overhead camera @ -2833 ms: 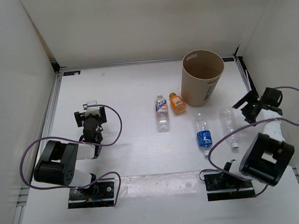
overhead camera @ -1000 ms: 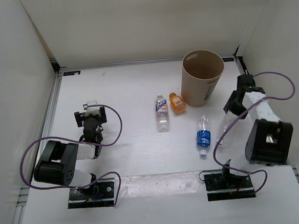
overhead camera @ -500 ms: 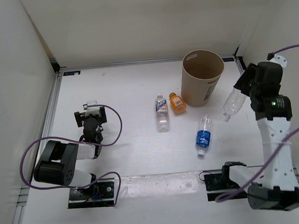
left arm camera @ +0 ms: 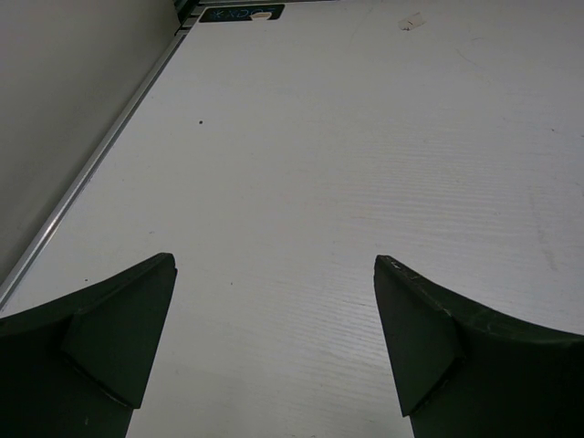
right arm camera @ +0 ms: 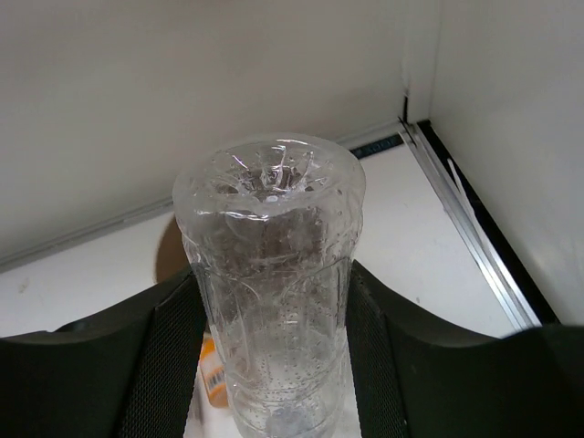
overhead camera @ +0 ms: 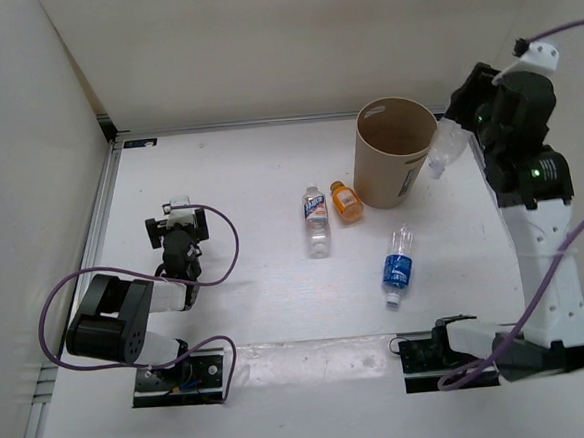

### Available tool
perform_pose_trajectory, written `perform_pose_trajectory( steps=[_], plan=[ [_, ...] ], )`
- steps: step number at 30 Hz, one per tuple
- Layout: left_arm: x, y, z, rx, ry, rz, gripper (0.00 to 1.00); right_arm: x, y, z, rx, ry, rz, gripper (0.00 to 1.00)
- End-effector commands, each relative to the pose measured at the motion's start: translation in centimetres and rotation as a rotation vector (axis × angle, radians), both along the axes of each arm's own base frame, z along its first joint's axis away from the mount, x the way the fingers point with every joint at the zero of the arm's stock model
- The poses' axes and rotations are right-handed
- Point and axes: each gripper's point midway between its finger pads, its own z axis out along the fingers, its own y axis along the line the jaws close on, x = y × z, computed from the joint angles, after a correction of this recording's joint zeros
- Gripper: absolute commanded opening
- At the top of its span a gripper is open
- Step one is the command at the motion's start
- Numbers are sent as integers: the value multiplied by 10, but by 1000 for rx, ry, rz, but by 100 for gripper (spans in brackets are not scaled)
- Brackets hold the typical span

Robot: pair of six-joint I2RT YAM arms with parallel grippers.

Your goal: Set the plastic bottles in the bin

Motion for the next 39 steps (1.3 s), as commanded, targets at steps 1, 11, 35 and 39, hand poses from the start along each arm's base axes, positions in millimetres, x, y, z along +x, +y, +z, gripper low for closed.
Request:
perform_pose_trajectory(
  steps=[1,11,35,39],
  plan=[
    [2,1,8,-6,-31,6,100,40,22,34,-44,-95,61,4],
    [3,3,7,-13,-21,3,100,101,48,55,-220,-153,-10,12],
    [4,4,8,-22,-20,3,100,130,67,-59,-201,57,77,51],
    [4,3,7,-21,-17,1,100,125,71,-61,-203,53,63,86]
  ],
)
